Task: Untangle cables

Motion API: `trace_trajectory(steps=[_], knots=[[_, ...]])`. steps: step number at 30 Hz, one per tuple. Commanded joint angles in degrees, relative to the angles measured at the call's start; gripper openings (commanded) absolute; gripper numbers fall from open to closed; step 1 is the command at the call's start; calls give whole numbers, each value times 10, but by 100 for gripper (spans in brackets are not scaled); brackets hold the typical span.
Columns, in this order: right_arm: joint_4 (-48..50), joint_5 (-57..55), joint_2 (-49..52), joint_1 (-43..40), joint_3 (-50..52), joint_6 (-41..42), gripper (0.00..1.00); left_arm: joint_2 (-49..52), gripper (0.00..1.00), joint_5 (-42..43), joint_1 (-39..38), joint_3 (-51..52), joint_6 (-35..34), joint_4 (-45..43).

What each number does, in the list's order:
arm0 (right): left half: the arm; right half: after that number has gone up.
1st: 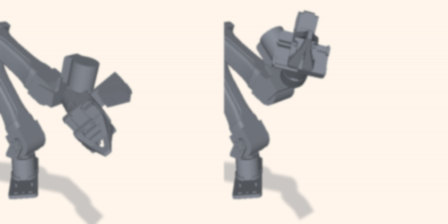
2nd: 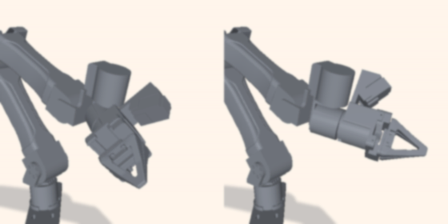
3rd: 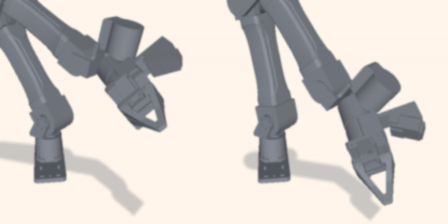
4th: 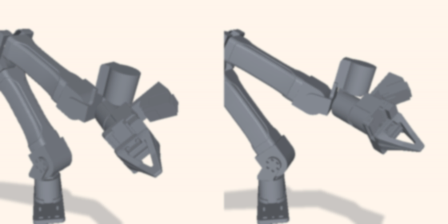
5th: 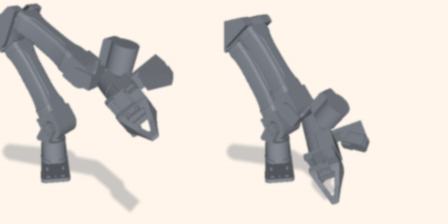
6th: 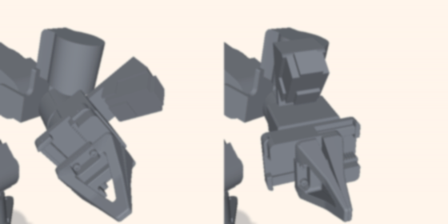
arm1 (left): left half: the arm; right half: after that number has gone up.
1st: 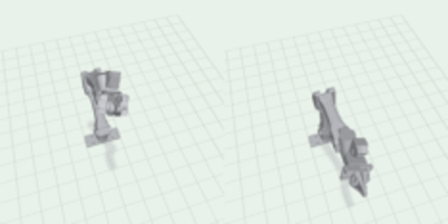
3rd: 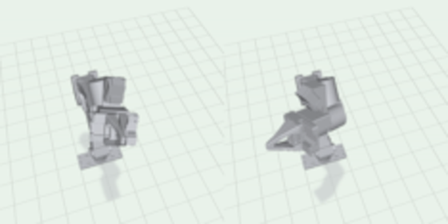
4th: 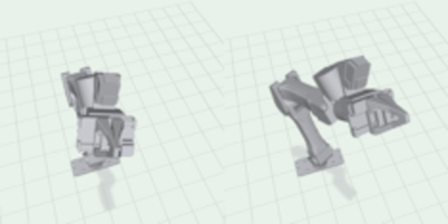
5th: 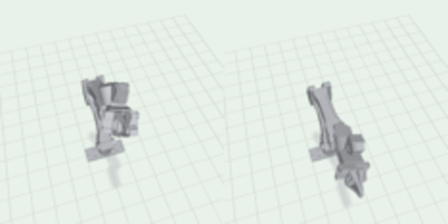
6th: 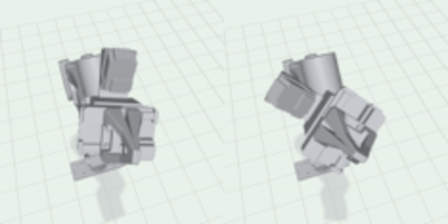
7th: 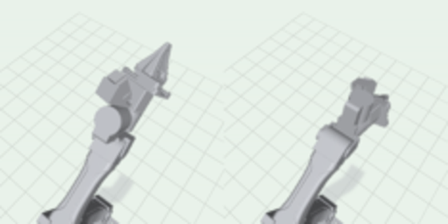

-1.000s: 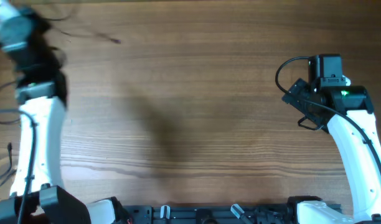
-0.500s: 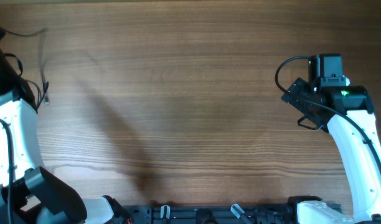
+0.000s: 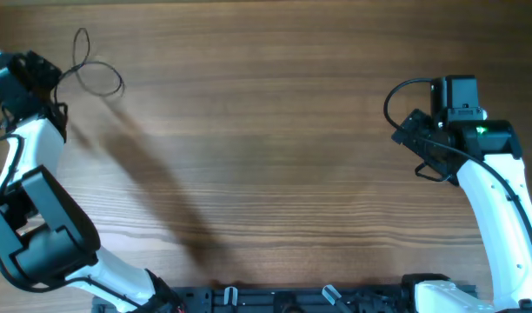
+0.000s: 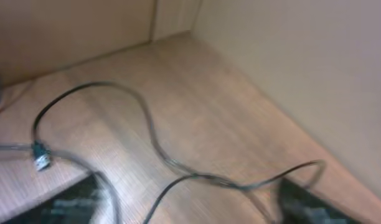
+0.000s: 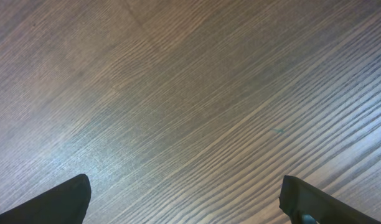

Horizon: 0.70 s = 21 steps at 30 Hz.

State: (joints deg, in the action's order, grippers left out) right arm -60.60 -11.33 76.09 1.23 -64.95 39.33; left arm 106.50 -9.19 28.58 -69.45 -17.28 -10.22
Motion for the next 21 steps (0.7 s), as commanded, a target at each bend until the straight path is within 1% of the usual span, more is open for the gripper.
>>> trace_trajectory(steps=[1, 3, 4, 6, 7, 8, 10, 11, 13, 16, 17, 20, 21], knots=[[-1, 8, -6, -2, -2, -14, 100, 0, 100, -24, 16, -3, -1, 23], [-1, 10, -6, -2, -2, -18, 100, -10, 100, 7, 14, -3, 0, 45], [-1, 9, -6, -2, -2, -18, 100, -20, 100, 54, 14, -3, 3, 61], [-1, 9, -6, -2, -2, -19, 100, -45, 100, 103, 14, -3, 3, 96], [-1, 9, -6, -2, -2, -19, 100, -71, 100, 131, 14, -3, 3, 143], [-1, 9, -6, -2, -2, -22, 100, -85, 100, 138, 13, -3, 3, 171], [5, 9, -6, -2, -2, -40, 100, -129, 100, 148, 7, -3, 3, 286], [9, 9, -6, -2, -2, -51, 100, -147, 95, 154, 2, -3, 4, 330], [16, 9, -6, -2, -2, -82, 100, -190, 93, 158, -19, -3, 5, 434], [16, 9, -6, -2, -2, -98, 100, -249, 88, 158, -83, -3, 23, 539], [19, 9, -5, -2, -2, -97, 100, -276, 88, 158, -122, -3, 25, 577], [37, 9, -6, -2, -2, -97, 100, -331, 88, 158, -221, -3, 20, 650], [44, 9, -6, -2, -2, -97, 100, -344, 91, 159, -253, -3, 17, 666]])
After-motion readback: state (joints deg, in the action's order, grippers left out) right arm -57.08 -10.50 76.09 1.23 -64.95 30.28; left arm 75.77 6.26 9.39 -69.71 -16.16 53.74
